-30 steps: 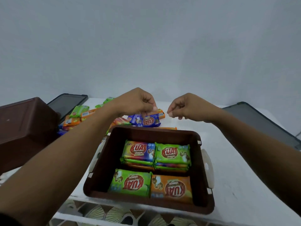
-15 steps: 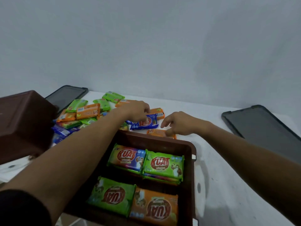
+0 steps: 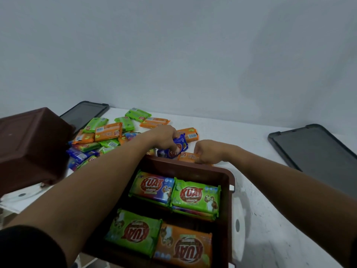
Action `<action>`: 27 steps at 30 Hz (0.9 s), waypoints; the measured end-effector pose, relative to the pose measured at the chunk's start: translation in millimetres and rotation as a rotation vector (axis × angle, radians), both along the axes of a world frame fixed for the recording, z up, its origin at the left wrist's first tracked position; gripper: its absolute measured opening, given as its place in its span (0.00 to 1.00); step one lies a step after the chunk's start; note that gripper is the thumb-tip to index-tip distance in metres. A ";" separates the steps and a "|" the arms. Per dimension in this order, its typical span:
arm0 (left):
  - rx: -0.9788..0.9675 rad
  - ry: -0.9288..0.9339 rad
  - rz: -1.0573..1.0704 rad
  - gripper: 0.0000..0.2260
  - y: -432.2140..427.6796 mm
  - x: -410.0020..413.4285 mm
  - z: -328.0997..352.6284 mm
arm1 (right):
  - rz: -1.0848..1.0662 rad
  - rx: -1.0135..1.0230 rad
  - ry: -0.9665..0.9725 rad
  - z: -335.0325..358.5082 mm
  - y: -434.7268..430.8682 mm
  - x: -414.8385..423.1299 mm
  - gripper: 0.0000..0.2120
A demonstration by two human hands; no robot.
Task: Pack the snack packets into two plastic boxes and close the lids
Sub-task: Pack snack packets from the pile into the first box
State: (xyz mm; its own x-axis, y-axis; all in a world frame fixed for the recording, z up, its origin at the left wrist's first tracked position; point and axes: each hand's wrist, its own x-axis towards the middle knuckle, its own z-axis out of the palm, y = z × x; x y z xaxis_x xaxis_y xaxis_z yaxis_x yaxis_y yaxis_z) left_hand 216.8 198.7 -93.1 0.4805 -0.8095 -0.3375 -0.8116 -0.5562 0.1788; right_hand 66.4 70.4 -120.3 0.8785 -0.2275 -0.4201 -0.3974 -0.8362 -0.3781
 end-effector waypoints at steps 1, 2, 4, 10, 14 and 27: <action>-0.023 0.009 0.009 0.13 1.7 -1.2 2.2 | -0.040 0.048 0.007 1.8 -0.6 -0.6 0.15; -0.044 0.015 0.023 0.14 3.6 -2.1 4.9 | -0.089 0.106 0.001 3.6 -2.2 -1.7 0.11; -0.101 0.055 0.068 0.14 7.4 -0.5 10.1 | -0.184 0.235 -0.024 6.6 -4.8 -6.1 0.08; -0.495 0.433 0.289 0.10 19.1 -3.3 33.4 | -0.482 0.701 -0.166 17.7 -16.4 -22.2 0.15; -0.631 0.516 0.321 0.23 26.9 -10.1 57.3 | -0.555 0.725 -0.299 47.8 -10.6 -28.5 0.20; -0.535 0.083 -0.218 0.37 94.8 -11.3 74.6 | -0.328 0.290 -0.416 105.7 69.9 -84.7 0.24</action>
